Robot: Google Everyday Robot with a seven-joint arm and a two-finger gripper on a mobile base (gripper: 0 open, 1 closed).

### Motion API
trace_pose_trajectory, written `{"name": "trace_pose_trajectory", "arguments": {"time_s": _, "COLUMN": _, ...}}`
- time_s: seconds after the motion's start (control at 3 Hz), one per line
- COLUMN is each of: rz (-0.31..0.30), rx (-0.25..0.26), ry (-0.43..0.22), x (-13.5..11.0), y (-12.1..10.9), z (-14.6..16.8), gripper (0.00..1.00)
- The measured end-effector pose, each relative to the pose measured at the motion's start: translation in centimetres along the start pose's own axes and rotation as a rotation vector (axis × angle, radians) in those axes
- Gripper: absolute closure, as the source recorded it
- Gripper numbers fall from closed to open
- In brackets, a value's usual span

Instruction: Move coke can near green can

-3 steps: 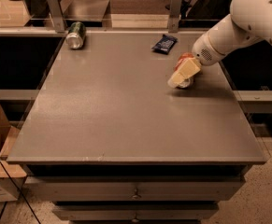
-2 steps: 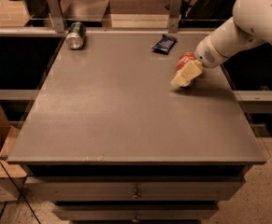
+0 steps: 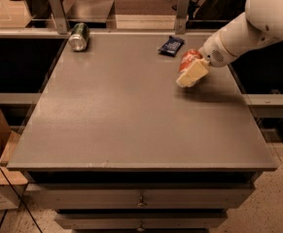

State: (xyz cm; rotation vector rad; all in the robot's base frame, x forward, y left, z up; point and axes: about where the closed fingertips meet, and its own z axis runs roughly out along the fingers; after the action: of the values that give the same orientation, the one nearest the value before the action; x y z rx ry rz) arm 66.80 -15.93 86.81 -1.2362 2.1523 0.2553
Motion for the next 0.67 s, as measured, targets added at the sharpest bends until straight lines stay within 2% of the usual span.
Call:
{"name": "trace_pose_trajectory", "arguments": {"time_s": 0.33, "rz": -0.070, "rx": 0.000, "ry": -0.120, "x": -5.25, "y": 1.31, "z": -2.19, "gripper": 0.87}}
{"name": "trace_pose_trajectory", "arguments": {"time_s": 0.67, "rz": -0.071, "rx": -0.007, "ry": -0.121, "x": -5.37, "y": 1.52, "z": -1.93, "gripper": 1.00}}
